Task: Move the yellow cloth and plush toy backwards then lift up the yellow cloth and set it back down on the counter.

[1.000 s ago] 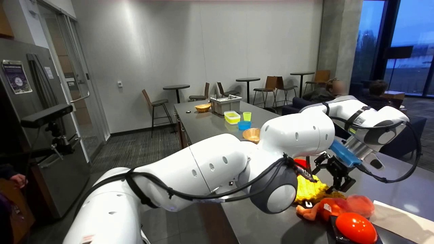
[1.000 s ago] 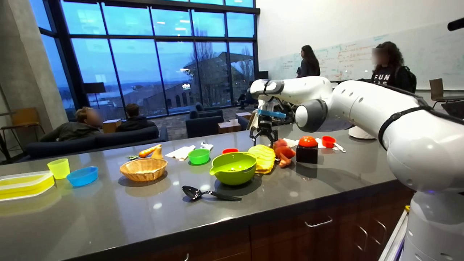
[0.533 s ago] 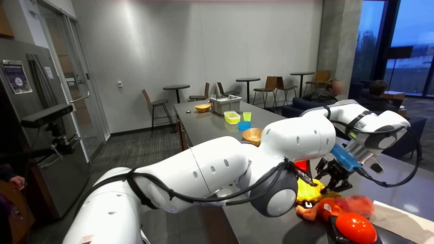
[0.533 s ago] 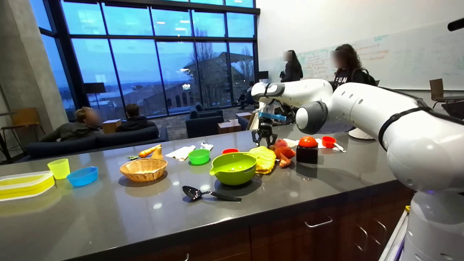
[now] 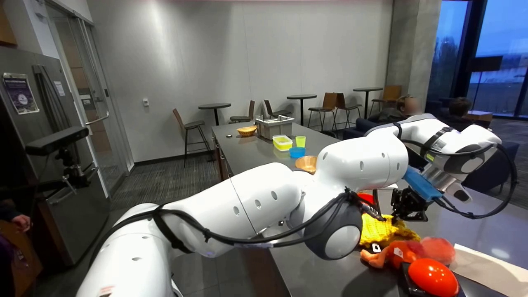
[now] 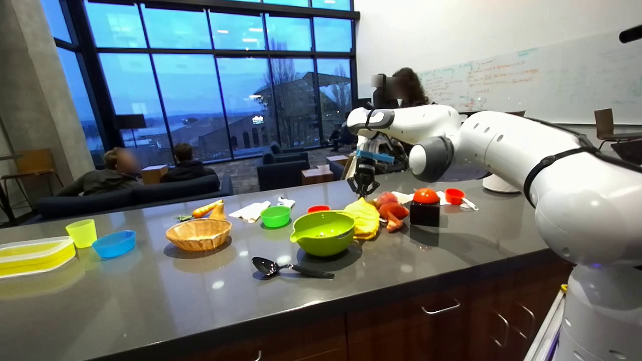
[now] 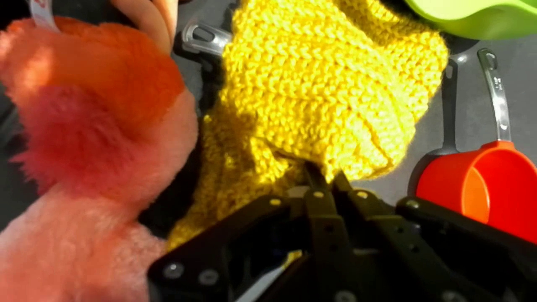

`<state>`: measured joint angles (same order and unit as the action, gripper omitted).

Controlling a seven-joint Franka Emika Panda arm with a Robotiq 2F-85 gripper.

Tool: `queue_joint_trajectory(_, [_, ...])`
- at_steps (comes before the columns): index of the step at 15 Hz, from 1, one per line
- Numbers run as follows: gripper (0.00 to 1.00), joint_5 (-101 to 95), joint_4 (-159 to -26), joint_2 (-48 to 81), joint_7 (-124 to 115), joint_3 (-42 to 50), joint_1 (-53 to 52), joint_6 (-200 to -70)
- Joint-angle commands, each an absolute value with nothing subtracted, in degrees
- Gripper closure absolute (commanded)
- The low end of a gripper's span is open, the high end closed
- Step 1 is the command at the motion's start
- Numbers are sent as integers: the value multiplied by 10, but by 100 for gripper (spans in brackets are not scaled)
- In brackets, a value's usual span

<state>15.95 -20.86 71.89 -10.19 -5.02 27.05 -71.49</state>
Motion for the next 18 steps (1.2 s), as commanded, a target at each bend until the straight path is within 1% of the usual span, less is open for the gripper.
queue_joint_trajectory(1, [99,158,-213,692,-108,-49,267,-718])
queue_joint_trajectory(10, [99,135,-220,604,-168,-28,253,-661])
queue_joint_trajectory(18, [99,84,-231,529,-354,30,216,-597])
